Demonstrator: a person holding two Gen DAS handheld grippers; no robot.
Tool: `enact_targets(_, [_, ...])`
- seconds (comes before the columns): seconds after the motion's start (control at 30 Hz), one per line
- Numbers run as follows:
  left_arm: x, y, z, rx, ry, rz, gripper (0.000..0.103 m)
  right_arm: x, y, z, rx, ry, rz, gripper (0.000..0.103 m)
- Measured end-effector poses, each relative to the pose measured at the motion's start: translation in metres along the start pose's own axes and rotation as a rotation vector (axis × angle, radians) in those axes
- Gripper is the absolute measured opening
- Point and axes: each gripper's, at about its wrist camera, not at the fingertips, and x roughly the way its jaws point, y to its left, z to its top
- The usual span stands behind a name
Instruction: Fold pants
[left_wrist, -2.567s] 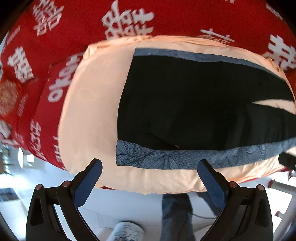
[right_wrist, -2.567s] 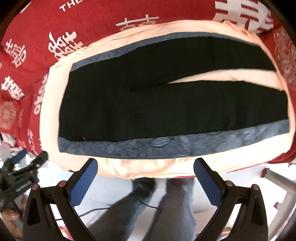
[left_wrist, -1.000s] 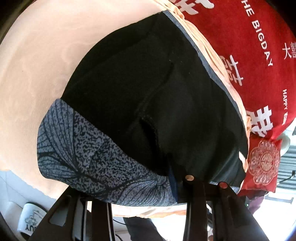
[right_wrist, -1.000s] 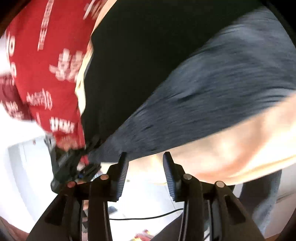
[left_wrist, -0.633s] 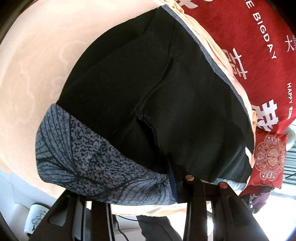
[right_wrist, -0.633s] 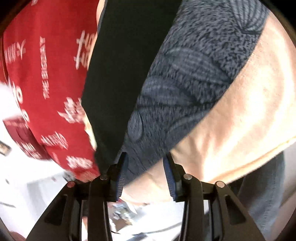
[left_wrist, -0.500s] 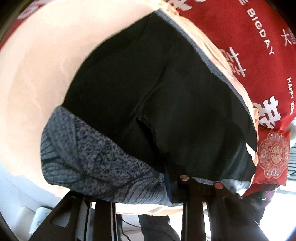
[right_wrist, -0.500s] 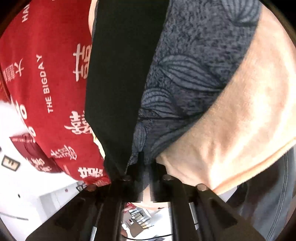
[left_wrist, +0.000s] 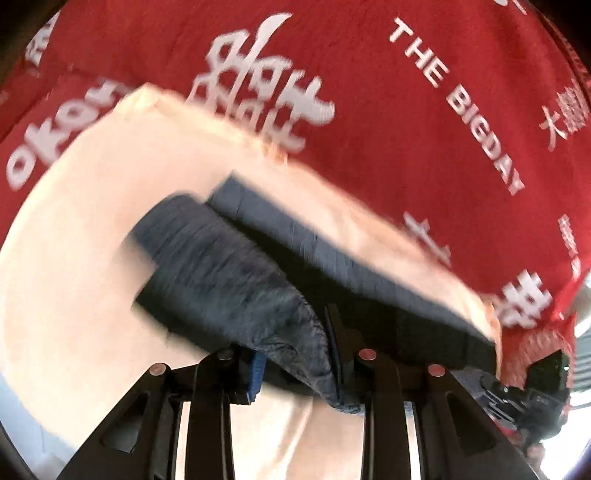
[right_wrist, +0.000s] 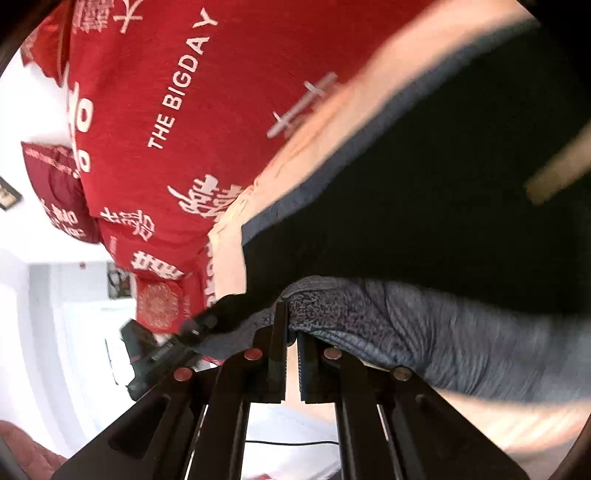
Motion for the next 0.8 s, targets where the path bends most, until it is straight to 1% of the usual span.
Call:
enact_targets(0.07, [0.026, -0.003, 0.016, 0.0, -0.003, 0.046, 0.032, 0.014, 0.0, 0.033, -0.028, 0.03, -0.014, 0.005])
enact_targets(0.1, [0.043, -0.004, 0.023, 0.006, -0.01, 0.089, 0.047, 0.021, -0.001, 0.048, -0.044, 0.045, -0.028, 0.005])
enact_targets(0.13, [0.059, -0.003, 0.029, 0.011, -0.037, 0.167, 0.07, 0.034, -0.007, 0.069, -0.055, 0.069, -0.047, 0.005])
enact_targets(0.17, [0.068, 0.0, 0.033, 0.002, -0.054, 0.213, 0.081, 0.044, -0.012, 0.082, -0.058, 0.082, -0.061, 0.005])
enact_targets(0.2, [0.081, 0.005, 0.038, -0.02, -0.069, 0.258, 0.09, 0.056, -0.017, 0.094, -0.057, 0.096, -0.081, 0.005])
enact_targets(0.23, [0.094, 0.011, 0.043, -0.041, -0.059, 0.277, 0.09, 0.071, -0.028, 0.108, -0.05, 0.11, -0.105, 0.005])
enact_targets(0.27, [0.107, 0.018, 0.046, -0.063, -0.029, 0.294, 0.09, 0.08, -0.034, 0.117, -0.045, 0.115, -0.119, 0.005])
enact_targets(0.3, [0.116, 0.022, 0.048, -0.069, -0.018, 0.318, 0.091, 0.094, -0.043, 0.128, -0.035, 0.124, -0.136, 0.005])
enact_targets(0.37, [0.113, 0.016, 0.052, -0.033, -0.021, 0.354, 0.091, 0.11, -0.055, 0.139, -0.013, 0.14, -0.162, 0.005])
enact_targets(0.4, [0.106, 0.011, 0.053, -0.005, -0.021, 0.364, 0.091, 0.116, -0.059, 0.144, 0.005, 0.148, -0.171, 0.006])
enact_targets(0.43, [0.095, 0.006, 0.054, 0.023, -0.037, 0.374, 0.091, 0.116, -0.061, 0.145, 0.021, 0.15, -0.173, 0.006])
enact_targets(0.47, [0.084, 0.002, 0.055, 0.045, -0.056, 0.382, 0.091, 0.114, -0.058, 0.145, 0.029, 0.158, -0.179, 0.008])
enact_targets(0.5, [0.071, -0.001, 0.055, 0.068, -0.078, 0.394, 0.091, 0.112, -0.053, 0.144, 0.02, 0.161, -0.188, 0.018])
enact_targets(0.53, [0.059, -0.005, 0.054, 0.09, -0.096, 0.409, 0.091, 0.104, -0.043, 0.141, -0.028, 0.152, -0.203, 0.029])
enact_targets(0.57, [0.053, -0.007, 0.052, 0.105, -0.101, 0.418, 0.091, 0.095, -0.03, 0.137, -0.091, 0.135, -0.225, 0.05])
enact_targets(0.6, [0.05, -0.012, 0.052, 0.122, -0.094, 0.421, 0.092, 0.086, -0.018, 0.132, -0.152, 0.111, -0.239, 0.054])
enact_targets(0.63, [0.049, -0.014, 0.049, 0.135, -0.083, 0.419, 0.092, 0.077, -0.003, 0.124, -0.228, 0.09, -0.24, 0.054])
enact_targets(0.67, [0.052, -0.016, 0.044, 0.148, -0.066, 0.411, 0.092, 0.073, 0.007, 0.117, -0.277, 0.089, -0.23, 0.054])
enact_targets(0.7, [0.064, -0.018, 0.039, 0.161, -0.037, 0.41, 0.092, 0.072, 0.014, 0.114, -0.3, 0.095, -0.227, 0.051])
enact_targets(0.73, [0.074, -0.019, 0.035, 0.169, -0.015, 0.418, 0.092, 0.078, 0.023, 0.106, -0.334, 0.124, -0.22, 0.049])
enact_targets(0.8, [0.099, -0.021, 0.025, 0.177, 0.02, 0.43, 0.092, 0.094, 0.025, 0.099, -0.376, 0.18, -0.236, 0.041])
